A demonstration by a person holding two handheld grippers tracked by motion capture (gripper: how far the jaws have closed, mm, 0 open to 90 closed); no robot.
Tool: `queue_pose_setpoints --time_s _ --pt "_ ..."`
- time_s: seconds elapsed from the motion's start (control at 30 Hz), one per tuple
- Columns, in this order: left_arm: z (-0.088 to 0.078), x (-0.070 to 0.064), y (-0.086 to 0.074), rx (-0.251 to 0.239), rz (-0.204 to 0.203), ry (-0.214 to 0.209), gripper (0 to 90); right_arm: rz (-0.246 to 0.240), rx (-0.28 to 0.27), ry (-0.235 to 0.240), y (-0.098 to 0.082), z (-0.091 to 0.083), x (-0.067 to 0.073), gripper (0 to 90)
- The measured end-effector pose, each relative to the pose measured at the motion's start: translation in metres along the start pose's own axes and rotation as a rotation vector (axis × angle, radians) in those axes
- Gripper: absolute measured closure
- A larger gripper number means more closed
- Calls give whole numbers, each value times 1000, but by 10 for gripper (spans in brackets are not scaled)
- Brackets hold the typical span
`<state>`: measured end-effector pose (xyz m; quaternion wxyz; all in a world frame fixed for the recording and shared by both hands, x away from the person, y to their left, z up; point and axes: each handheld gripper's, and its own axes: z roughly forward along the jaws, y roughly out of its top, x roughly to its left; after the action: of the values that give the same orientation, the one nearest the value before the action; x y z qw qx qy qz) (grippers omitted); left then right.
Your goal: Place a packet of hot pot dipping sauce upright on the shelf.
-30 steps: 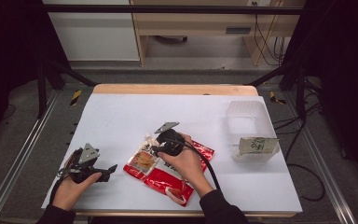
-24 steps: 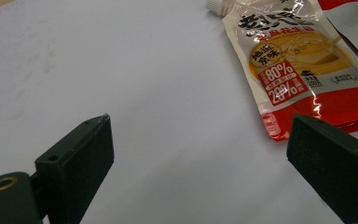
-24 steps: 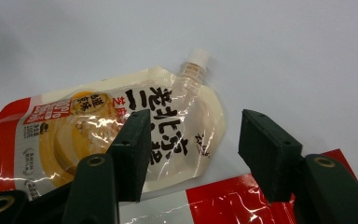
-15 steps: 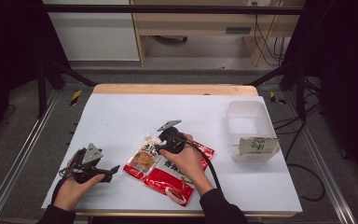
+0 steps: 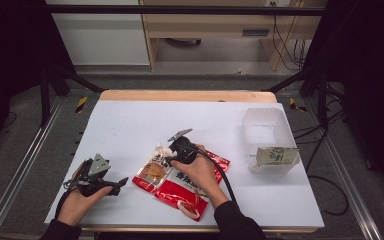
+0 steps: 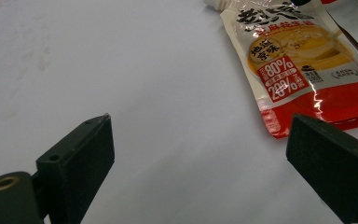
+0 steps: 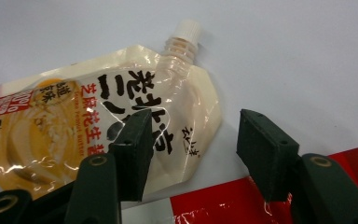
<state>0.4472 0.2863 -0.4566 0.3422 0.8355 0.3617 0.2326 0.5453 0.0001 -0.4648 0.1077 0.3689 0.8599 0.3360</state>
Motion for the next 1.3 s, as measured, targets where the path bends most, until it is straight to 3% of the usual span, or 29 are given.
queue_pose_setpoints --time_s 0.47,0.77,0.97,1.3 --pt "1 -1 0 1 -1 -4 79 -12 23 27 -2 4 4 630" --pt "1 -1 0 3 1 -10 86 -67 -4 35 -3 4 11 872" --pt "-2 2 0 -7 -2 -24 115 -107 -46 26 7 -6 18 896" --pt "-13 10 5 -41 -3 -58 150 -213 -138 69 29 -32 36 900"
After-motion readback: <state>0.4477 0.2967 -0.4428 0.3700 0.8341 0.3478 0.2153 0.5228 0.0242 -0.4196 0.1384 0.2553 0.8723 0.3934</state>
